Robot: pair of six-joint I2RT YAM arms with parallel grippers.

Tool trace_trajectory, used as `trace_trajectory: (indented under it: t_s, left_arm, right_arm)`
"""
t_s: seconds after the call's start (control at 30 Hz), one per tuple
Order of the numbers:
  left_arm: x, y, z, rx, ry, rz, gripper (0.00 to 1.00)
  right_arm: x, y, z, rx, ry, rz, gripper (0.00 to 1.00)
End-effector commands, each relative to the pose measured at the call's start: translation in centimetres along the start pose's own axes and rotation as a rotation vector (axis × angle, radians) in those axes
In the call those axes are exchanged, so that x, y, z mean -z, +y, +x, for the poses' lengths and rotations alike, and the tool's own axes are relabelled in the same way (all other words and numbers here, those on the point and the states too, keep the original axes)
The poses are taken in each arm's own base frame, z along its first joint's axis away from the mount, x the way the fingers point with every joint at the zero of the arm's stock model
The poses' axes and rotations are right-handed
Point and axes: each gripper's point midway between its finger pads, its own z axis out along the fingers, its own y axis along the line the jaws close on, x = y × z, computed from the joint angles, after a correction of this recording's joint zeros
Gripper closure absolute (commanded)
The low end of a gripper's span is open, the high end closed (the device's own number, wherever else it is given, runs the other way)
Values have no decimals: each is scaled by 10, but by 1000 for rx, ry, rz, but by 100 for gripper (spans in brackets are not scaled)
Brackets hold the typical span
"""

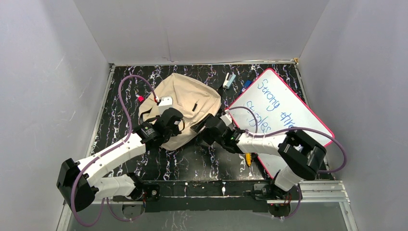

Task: Pack the student bag
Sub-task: Zip the student bag at the center of the board.

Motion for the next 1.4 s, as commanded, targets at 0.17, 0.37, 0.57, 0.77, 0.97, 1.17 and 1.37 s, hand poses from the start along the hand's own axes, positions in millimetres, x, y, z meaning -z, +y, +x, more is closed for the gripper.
trace_trajectory:
  t_s: [0.17, 0.37, 0.57, 0.77, 0.97, 1.17, 1.37]
  left_arm:
    - [5, 3, -7, 5, -25, 4, 100]
    - [5, 11, -14, -15, -42, -31, 100]
    - [-1, 27, -28, -17, -37, -71, 100]
    - [-2, 45, -33, -23, -26, -120, 100]
    - [6, 61, -41, -23, -41, -159, 100]
    - [15, 75, -44, -29, -47, -195, 100]
    - [24, 86, -33, -15, -22, -217, 100]
  right_arm:
    - [-10, 32, -3, -21, -7, -115, 67]
    - [5, 40, -32, 77, -116, -137, 100]
    - [29, 51, -73, 231, -206, -124, 100]
    - [44, 40, -105, 425, -246, -48, 100]
    - [50, 9, -128, 517, -253, 41, 100]
    - [55, -17, -146, 554, -254, 119, 100]
    - [63, -27, -156, 586, -261, 153, 100]
